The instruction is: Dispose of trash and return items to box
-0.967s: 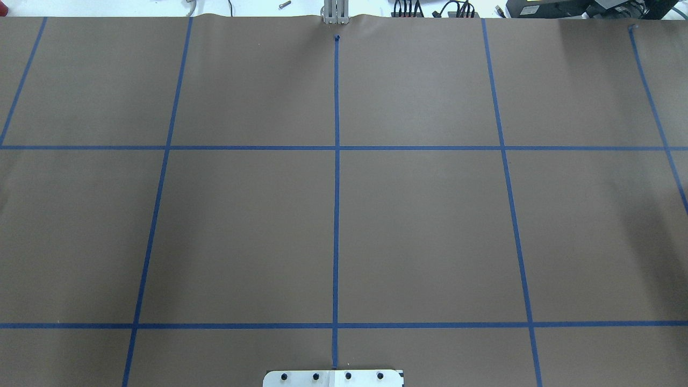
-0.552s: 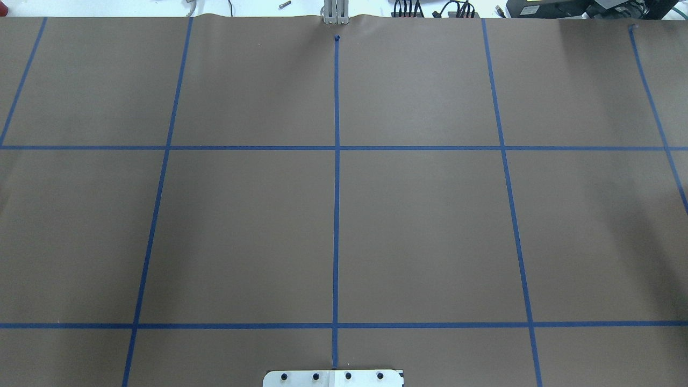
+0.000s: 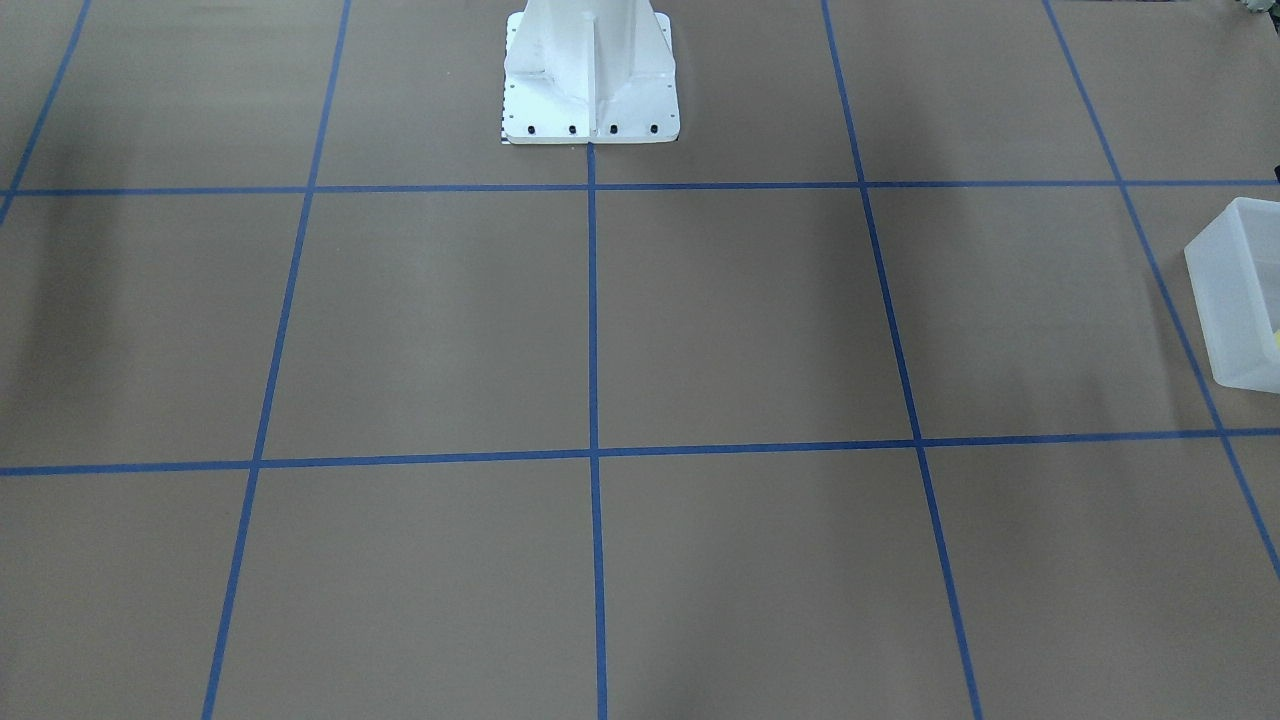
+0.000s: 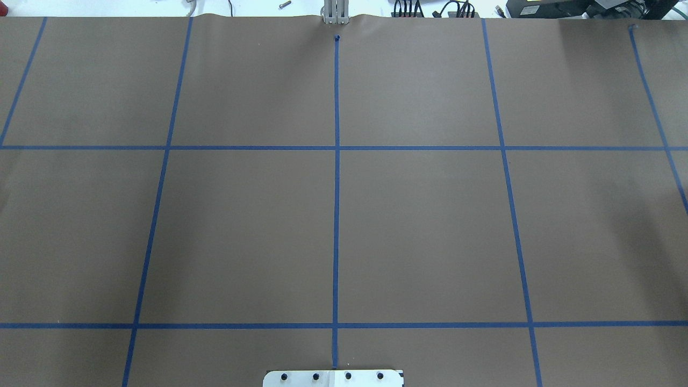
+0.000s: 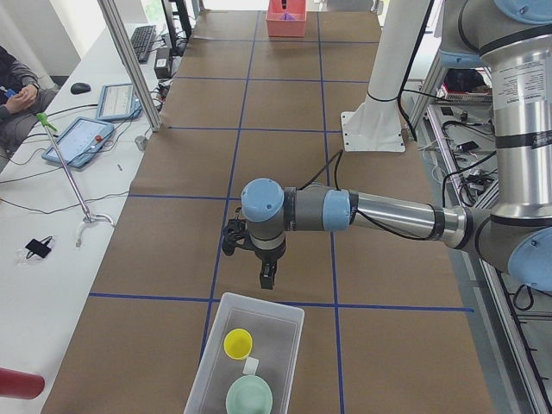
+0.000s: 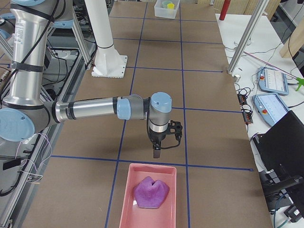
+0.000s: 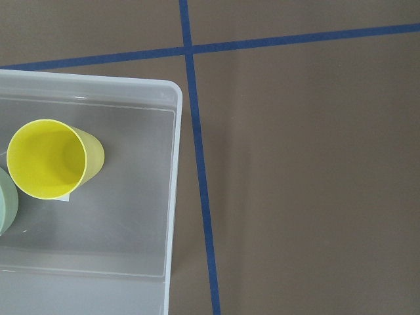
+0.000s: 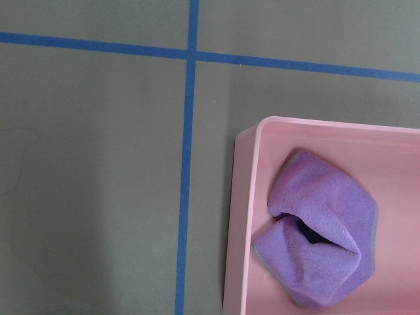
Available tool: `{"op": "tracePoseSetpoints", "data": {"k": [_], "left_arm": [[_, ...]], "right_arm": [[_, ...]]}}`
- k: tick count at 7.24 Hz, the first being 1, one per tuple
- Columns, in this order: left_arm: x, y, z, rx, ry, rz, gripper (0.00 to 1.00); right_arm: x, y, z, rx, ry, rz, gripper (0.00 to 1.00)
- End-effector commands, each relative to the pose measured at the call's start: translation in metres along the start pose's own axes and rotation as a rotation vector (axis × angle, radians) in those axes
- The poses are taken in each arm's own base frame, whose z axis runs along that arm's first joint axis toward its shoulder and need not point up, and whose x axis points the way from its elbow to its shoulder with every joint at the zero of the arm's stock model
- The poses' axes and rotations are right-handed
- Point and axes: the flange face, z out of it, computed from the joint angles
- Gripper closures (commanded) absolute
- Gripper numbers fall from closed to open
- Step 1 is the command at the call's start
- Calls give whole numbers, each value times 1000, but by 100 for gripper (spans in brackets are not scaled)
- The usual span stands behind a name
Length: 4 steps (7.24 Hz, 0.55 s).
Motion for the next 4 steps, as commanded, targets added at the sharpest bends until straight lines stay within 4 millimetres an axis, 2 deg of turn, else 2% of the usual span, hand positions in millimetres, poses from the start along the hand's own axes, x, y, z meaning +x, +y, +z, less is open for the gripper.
{"op": "tracePoseSetpoints", "data": {"k": [1,4], "left_arm": [[1,0,0,1,0,2,2],[0,0,-1,2,-2,1,2]], "right_arm": [[1,3,-2,6,10,-4,0],[-12,4,-14,24,-41,-8,0]]}}
